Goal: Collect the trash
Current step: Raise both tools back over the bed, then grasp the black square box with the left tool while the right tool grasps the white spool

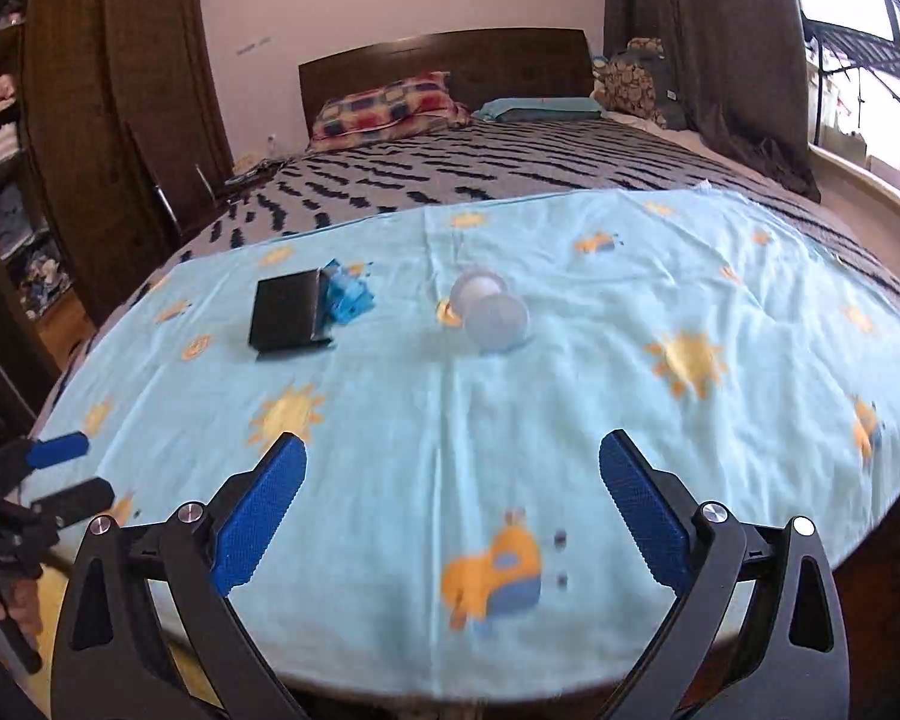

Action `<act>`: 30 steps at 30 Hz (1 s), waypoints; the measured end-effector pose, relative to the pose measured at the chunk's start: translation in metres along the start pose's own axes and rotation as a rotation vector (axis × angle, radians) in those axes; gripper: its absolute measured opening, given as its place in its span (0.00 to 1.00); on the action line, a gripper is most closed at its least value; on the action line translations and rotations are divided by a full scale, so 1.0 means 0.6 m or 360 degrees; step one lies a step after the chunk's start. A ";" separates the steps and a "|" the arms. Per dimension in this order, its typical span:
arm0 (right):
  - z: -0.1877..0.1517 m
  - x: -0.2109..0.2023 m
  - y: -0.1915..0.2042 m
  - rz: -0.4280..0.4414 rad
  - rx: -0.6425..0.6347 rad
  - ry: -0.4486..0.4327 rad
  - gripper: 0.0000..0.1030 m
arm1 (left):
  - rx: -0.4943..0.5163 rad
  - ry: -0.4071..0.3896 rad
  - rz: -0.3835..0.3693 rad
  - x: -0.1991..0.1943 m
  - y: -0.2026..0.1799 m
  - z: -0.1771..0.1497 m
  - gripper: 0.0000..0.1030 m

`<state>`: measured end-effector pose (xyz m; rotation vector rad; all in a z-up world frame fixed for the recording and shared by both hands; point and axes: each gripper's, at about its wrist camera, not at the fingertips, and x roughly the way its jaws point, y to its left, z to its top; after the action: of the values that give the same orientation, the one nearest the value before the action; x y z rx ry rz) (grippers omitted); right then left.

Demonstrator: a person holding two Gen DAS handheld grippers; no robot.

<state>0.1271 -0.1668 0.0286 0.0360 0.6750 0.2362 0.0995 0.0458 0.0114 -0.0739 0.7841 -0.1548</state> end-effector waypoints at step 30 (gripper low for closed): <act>0.080 0.228 -0.041 -0.0053 0.0129 0.0153 0.80 | -0.0123 0.0114 0.0181 0.287 0.004 0.181 0.82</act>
<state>0.2653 -0.1574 -0.0204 0.0912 0.7803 0.1793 0.2969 0.0208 -0.0321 -0.0968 0.8638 -0.0195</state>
